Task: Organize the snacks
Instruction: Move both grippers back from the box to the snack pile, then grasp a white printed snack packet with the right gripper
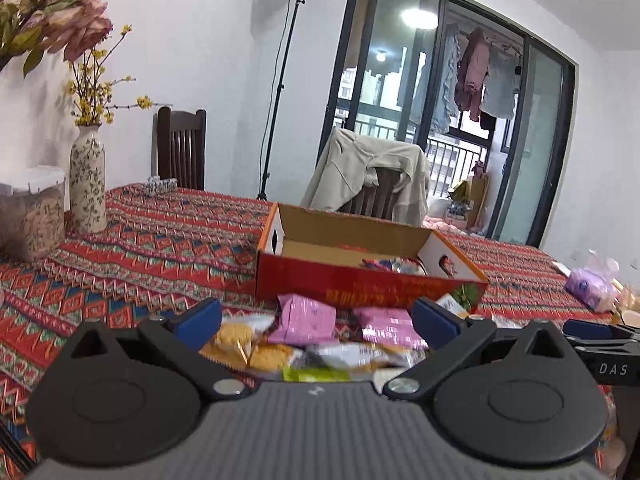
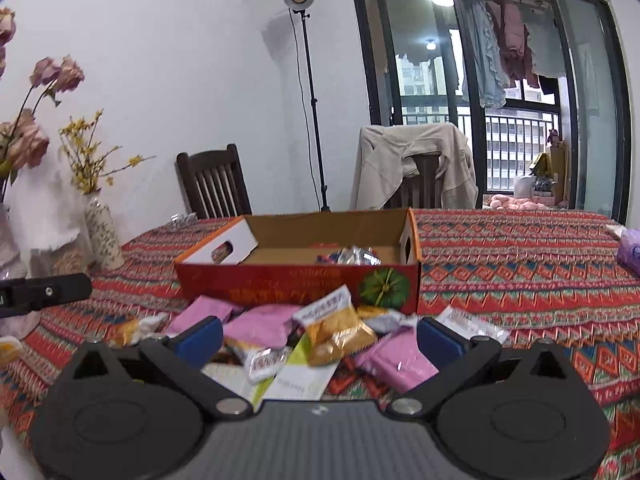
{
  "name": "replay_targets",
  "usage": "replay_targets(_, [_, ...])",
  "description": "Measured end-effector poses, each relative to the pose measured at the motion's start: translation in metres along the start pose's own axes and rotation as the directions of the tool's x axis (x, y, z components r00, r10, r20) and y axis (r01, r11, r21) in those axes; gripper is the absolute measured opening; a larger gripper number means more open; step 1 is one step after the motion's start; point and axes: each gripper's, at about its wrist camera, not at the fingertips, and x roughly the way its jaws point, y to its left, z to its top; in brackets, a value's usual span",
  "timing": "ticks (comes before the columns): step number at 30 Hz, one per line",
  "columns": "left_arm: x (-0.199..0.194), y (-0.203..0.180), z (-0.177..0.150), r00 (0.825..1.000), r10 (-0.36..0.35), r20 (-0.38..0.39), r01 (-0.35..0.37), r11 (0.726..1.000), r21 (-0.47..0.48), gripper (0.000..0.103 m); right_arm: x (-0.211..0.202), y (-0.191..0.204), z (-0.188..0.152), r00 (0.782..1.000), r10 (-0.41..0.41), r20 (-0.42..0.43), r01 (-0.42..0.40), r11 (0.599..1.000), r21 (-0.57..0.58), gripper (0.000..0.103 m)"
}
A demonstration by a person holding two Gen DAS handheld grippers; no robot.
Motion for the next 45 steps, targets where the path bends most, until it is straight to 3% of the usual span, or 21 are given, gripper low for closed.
replay_targets(16, [-0.021, 0.013, -0.049, 0.997, -0.001, -0.077, 0.000, 1.000, -0.006, 0.103, -0.016, 0.012, -0.054, 0.991, 0.053, -0.123, -0.049, 0.998, 0.034, 0.103])
replay_targets(30, [-0.038, 0.012, -0.066, 0.995, -0.021, -0.094, 0.021, 1.000, -0.009, 0.103, -0.029, 0.033, -0.068, 0.984, 0.074, -0.163, -0.072, 0.997, 0.017, 0.103])
replay_targets(45, [-0.036, 0.020, -0.079, 0.990, -0.025, -0.135, 0.020, 0.999, -0.032, 0.103, -0.014, 0.046, -0.082, 0.966, 0.085, -0.244, -0.087, 0.996, 0.003, 0.101])
